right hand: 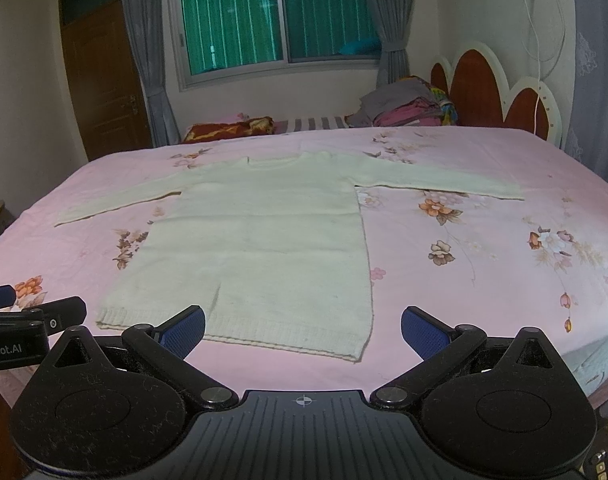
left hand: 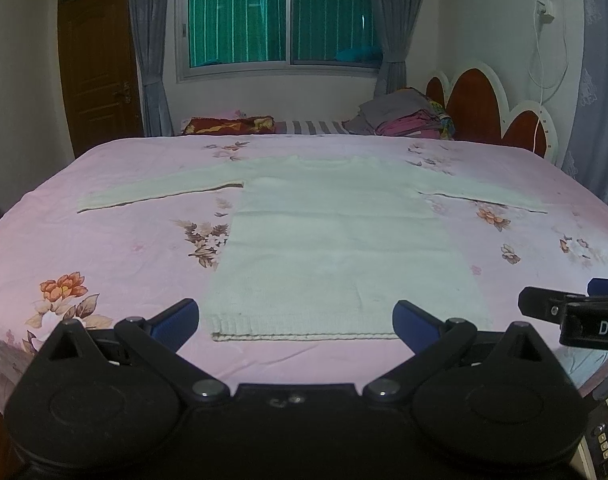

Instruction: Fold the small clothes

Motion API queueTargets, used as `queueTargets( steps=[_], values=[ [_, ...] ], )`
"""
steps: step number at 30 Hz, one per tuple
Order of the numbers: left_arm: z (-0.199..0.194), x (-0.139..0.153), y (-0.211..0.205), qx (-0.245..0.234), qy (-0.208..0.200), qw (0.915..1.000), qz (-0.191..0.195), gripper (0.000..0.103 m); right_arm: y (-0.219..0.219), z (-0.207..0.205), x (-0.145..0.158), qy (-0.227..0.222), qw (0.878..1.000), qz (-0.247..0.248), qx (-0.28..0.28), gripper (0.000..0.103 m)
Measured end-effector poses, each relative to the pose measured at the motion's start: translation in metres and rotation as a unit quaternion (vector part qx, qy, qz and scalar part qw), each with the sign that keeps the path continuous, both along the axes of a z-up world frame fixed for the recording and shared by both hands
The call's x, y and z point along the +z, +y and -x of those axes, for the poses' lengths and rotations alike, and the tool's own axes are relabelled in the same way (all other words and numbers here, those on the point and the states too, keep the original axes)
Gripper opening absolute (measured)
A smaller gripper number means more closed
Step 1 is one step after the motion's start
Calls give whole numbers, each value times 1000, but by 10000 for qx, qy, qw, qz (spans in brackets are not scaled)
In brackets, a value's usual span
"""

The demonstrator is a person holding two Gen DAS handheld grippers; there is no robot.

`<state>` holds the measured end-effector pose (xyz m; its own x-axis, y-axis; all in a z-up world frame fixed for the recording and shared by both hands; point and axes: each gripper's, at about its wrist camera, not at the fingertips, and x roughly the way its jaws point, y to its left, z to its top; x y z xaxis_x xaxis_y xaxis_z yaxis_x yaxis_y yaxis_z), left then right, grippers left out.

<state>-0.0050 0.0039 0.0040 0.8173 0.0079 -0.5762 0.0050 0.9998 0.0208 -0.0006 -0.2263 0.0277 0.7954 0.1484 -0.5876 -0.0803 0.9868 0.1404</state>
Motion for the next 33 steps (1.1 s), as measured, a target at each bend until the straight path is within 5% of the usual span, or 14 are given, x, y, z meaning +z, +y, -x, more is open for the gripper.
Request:
queueTargets(
  steps=[33],
  values=[
    [-3, 1, 10, -249, -88, 9996, -86, 103, 6, -6, -5, 68, 10000, 13, -69, 103]
  ],
)
